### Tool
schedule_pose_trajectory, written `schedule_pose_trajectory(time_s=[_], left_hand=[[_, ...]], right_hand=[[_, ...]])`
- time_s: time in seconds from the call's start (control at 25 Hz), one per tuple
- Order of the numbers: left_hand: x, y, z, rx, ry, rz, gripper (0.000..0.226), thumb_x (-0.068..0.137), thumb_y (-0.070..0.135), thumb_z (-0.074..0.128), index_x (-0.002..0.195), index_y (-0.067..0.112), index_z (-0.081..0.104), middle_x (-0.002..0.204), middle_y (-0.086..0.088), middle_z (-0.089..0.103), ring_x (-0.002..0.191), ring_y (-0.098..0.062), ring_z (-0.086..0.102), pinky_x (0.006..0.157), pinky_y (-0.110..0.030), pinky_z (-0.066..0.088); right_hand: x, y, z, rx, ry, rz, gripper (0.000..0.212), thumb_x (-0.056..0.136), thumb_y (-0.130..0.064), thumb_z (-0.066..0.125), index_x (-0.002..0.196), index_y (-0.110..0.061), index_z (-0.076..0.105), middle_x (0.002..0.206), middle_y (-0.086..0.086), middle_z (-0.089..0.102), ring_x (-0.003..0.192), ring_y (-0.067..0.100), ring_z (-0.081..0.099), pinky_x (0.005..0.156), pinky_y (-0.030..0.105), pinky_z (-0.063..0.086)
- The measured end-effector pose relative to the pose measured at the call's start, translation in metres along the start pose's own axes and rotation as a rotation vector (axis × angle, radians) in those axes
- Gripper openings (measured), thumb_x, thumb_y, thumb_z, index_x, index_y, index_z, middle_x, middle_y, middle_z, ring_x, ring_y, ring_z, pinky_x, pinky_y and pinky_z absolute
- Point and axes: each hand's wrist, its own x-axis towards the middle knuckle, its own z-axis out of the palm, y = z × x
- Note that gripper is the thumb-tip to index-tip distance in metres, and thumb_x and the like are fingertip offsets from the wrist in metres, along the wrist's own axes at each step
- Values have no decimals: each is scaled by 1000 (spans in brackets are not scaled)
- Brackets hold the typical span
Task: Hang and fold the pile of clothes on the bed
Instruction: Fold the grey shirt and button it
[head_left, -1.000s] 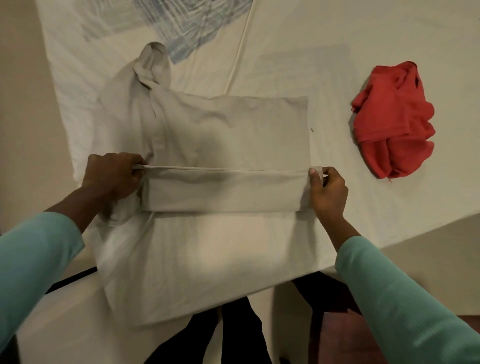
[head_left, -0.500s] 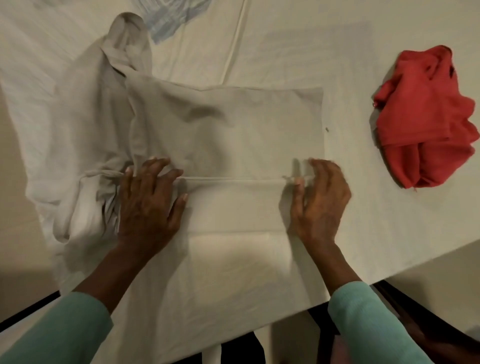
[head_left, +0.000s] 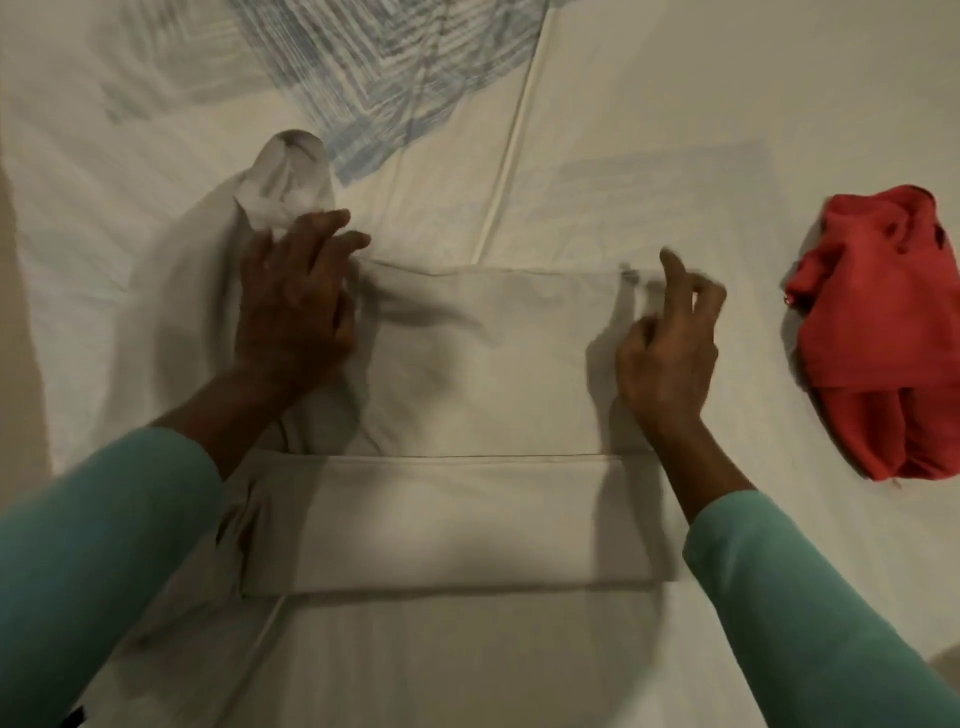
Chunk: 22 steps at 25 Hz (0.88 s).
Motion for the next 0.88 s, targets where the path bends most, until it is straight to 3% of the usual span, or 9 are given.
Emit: schedule_pose_trajectory(time_s=[0.08,0.16,0.28,0.4,0.48,0.64,0.76,0.88], left_hand=[[27,-22,5,12,-84,107,41,94,29,48,131,16,61,130,-12,64,119,-35,60,110,-51,35],[42,-41,13,151,-176,209,41,99,50,47,117,18,64,107,-13,66,98,-39,60,98,-50,39],[64,-54,18,244,-313,243,49,98,63,39,98,20,62,82,-11,67,81,-37,62,97,-49,35],[79,-54,22,155,-311,183,51,100,62,31,96,19,57,68,-11,65,69,-35,65,94,-48,33],[76,-54,26,134,-262,207,51,100,64,31,96,19,54,66,-8,62,66,-34,64,91,-48,33],[73,-57,8,221,-254,402,71,87,82,38,98,15,58,71,-11,66,63,-32,63,86,-47,32],[59,-51,-12,246,-83,435,59,97,70,49,103,12,61,79,-13,71,65,-34,65,88,-48,34],[23,-40,-35,193,50,450,37,105,47,56,114,13,69,97,-13,76,77,-36,70,92,-49,35]], right_hand=[[37,-2,3,37,-131,9,67,94,1,51,156,-23,41,155,8,39,115,25,58,94,38,50],[61,5,9,-54,-216,37,49,99,-7,55,146,-21,55,144,11,49,121,32,59,102,40,48],[75,14,17,-82,-134,91,26,103,-11,55,124,-15,69,126,16,58,112,34,62,93,35,48],[75,19,24,-34,10,136,21,102,-9,54,115,-10,70,120,15,60,105,28,61,87,26,42],[74,18,26,46,51,219,20,99,-14,55,111,-12,70,117,12,63,101,20,60,88,25,44],[87,6,23,229,63,449,27,96,-43,64,99,-17,70,104,2,70,97,17,64,88,29,50],[81,2,14,314,90,474,13,86,-22,72,99,-21,72,95,-4,66,85,11,63,72,17,50],[56,2,-6,465,143,489,29,82,-3,61,98,-24,72,89,-1,62,70,5,58,64,15,49]])
